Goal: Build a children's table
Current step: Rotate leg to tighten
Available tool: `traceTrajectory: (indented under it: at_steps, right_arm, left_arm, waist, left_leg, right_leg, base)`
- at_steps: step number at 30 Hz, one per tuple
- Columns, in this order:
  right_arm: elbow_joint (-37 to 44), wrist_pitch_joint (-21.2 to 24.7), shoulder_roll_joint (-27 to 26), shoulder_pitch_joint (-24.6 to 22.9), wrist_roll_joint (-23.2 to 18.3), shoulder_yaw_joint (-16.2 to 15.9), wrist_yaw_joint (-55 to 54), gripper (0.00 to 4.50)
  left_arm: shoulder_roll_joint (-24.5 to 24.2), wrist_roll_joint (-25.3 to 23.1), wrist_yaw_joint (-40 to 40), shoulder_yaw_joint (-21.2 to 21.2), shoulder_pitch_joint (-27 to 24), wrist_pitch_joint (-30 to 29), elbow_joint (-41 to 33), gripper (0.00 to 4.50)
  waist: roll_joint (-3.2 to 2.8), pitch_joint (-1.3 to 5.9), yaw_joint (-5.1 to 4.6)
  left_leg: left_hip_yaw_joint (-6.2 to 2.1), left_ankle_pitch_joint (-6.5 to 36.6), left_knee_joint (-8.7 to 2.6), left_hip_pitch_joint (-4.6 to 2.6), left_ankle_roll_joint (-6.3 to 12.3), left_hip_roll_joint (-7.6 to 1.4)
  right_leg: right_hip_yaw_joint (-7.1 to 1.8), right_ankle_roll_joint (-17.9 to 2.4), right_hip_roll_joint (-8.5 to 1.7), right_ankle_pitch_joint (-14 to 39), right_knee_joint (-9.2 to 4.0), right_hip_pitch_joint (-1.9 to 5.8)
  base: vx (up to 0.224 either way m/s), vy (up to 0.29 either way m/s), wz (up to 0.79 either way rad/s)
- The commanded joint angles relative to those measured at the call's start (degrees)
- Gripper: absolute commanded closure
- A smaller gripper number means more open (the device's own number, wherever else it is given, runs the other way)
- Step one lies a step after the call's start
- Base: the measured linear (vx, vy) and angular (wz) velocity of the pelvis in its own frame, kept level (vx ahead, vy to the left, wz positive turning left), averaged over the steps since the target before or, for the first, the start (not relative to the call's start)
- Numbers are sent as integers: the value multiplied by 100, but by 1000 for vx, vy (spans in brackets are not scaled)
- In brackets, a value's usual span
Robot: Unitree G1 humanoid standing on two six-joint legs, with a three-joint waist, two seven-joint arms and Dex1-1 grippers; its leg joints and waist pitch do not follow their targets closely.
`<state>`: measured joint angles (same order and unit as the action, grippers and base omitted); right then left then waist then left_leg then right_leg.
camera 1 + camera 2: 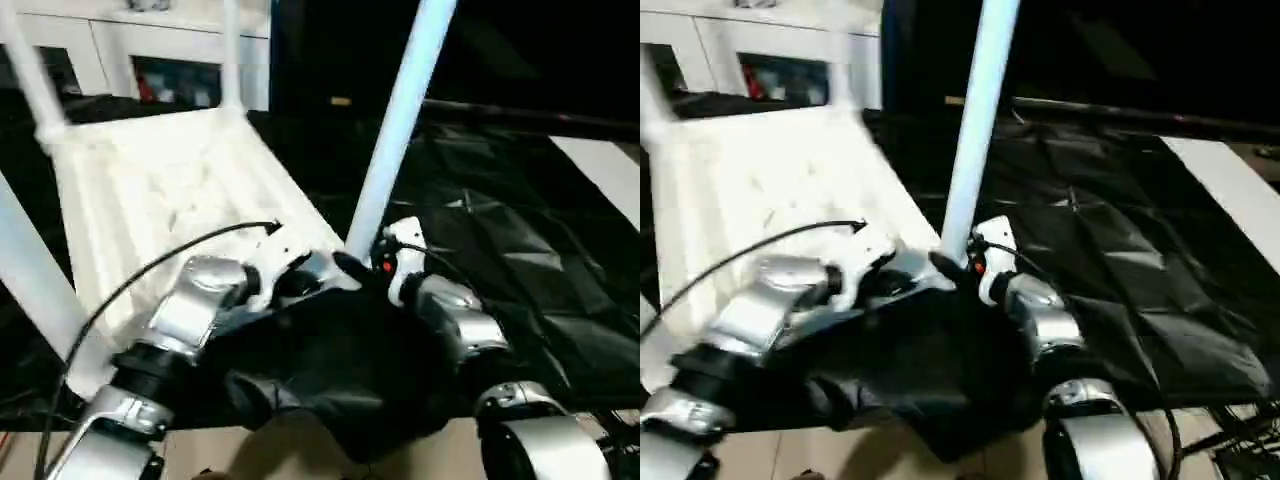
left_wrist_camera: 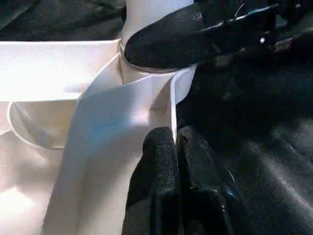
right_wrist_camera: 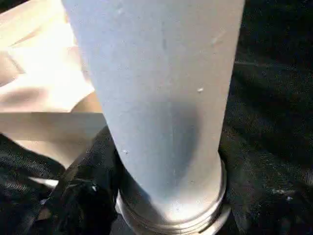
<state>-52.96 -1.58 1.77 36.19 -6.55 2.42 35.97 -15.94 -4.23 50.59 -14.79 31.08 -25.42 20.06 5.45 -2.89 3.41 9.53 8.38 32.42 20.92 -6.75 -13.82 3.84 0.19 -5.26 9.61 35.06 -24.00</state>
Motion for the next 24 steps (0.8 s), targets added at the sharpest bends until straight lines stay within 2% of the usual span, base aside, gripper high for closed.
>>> traceTrajectory:
  at_steps: [1, 4, 6, 9, 11, 12, 13, 14, 15, 16, 17, 19, 20, 21, 24]
  right_arm:
    - [-150, 24, -397, -4, 250, -334, 82, 123]
    - [-209, -58, -436, 48, 229, -323, 152, 114]
    - [-210, -60, -433, 50, 228, -323, 155, 88]
    - [-83, -166, -159, 26, 213, -417, 505, 75]
    - [289, -262, 299, -158, 163, -528, 1222, 75]
    - [444, -311, 480, -244, 160, -562, 1490, 75]
    - [444, -311, 480, -244, 160, -562, 1490, 75]
    - [640, -278, 724, -361, 135, -575, 1812, 75]
    - [640, -278, 724, -361, 135, -575, 1812, 75]
    - [878, -175, 1046, -518, 44, -558, 2251, 75]
    - [1150, -38, 1469, -721, -87, -513, 2777, 75]
    - [1335, 60, 1810, -874, -200, -463, 3162, 75]
    - [1411, 73, 1978, -938, -262, -421, 3292, 75]
    - [1466, 82, 2098, -979, -311, -378, 3369, 75]
    - [1582, 161, 2407, -1045, -419, -211, 3528, 75]
  left_arm:
    - [374, 111, 39, -279, 202, 153, -333, 450]
    - [374, 72, 6, -283, 197, 275, -301, 450]
    - [373, 70, 6, -283, 197, 278, -300, 450]
    - [257, 39, 52, -281, 177, 397, -257, 450]
    - [146, 55, 127, -273, 155, 470, -230, 450]
    - [107, 61, 156, -270, 145, 484, -223, 450]
    - [107, 61, 156, -270, 145, 484, -223, 450]
    - [72, 70, 188, -257, 134, 505, -204, 450]
    - [72, 70, 188, -257, 134, 505, -204, 450]
    - [23, 76, 233, -245, 117, 539, -197, 450]
    - [-44, 93, 296, -226, 91, 573, -192, 450]
    - [-110, 114, 362, -216, 61, 628, -192, 450]
    - [-161, 127, 427, -224, 36, 664, -206, 450]
    - [-203, 151, 504, -233, 11, 704, -229, 450]
    - [-308, 209, 626, -217, -51, 737, -285, 450]
  waist:
    - [-116, 354, 38]
    - [-134, 357, 48]
    - [-138, 357, 48]
    - [-140, 356, 55]
    - [-137, 359, 108]
    - [-131, 360, 126]
    - [-123, 354, 165]
    - [-124, 361, 186]
    - [-126, 370, 213]
    - [-100, 359, 228]
    - [-116, 367, 264]
    - [-100, 357, 326]
    - [-60, 351, 314]
    - [-39, 362, 303]
    - [-18, 361, 276]
  left_leg:
    - [64, 2218, -379, -45, -93, 87]
    - [74, 2138, -382, -46, -87, 82]
    - [70, 2130, -390, -38, -84, 78]
    - [76, 2178, -386, -42, -58, 77]
    - [89, 2118, -370, -60, 16, 67]
    - [104, 2081, -358, -64, 37, 66]
    - [106, 1985, -364, -45, 73, 72]
    - [115, 1924, -360, -48, 84, 72]
    - [127, 1854, -345, -74, 107, 61]
    - [120, 1727, -354, -52, 113, 68]
    - [128, 1660, -342, -56, 164, 64]
    - [149, 1689, -326, -77, 266, 54]
    - [147, 1692, -324, -53, 281, 63]
    - [131, 1612, -331, 2, 279, 75]
    - [130, 1580, -319, 8, 242, 85]
  right_leg:
    - [-152, -848, -173, 2175, -495, 224]
    - [-162, -928, -161, 1899, -474, 229]
    - [-162, -960, -159, 1808, -457, 242]
    - [-161, -991, -155, 1755, -459, 251]
    - [-165, -988, -154, 1671, -472, 264]
    - [-177, -1011, -154, 1605, -463, 248]
    - [-179, -1015, -157, 1563, -456, 273]
    - [-183, -1012, -160, 1529, -456, 277]
    - [-193, -1066, -159, 1392, -443, 251]
    - [-180, -1081, -133, 1278, -432, 302]
    - [-186, -1071, -141, 1201, -426, 302]
    - [-192, -1117, -128, 1093, -425, 287]
    - [-187, -1115, -126, 1139, -423, 302]
    - [-177, -1069, -151, 1237, -413, 339]
    - [-169, -986, -166, 1551, -442, 323]
  base:
    - [0, 0, 0]
    - [0, 0, 0]
    - [0, 0, 0]
    - [0, 0, 0]
    - [0, 0, 0]
    - [0, 0, 0]
    - [0, 0, 0]
    - [0, 0, 0]
    - [0, 0, 0]
    - [0, 0, 0]
    - [0, 0, 0]
    - [0, 0, 0]
    - [0, 0, 0]
    - [0, 0, 0]
    - [0, 0, 0]
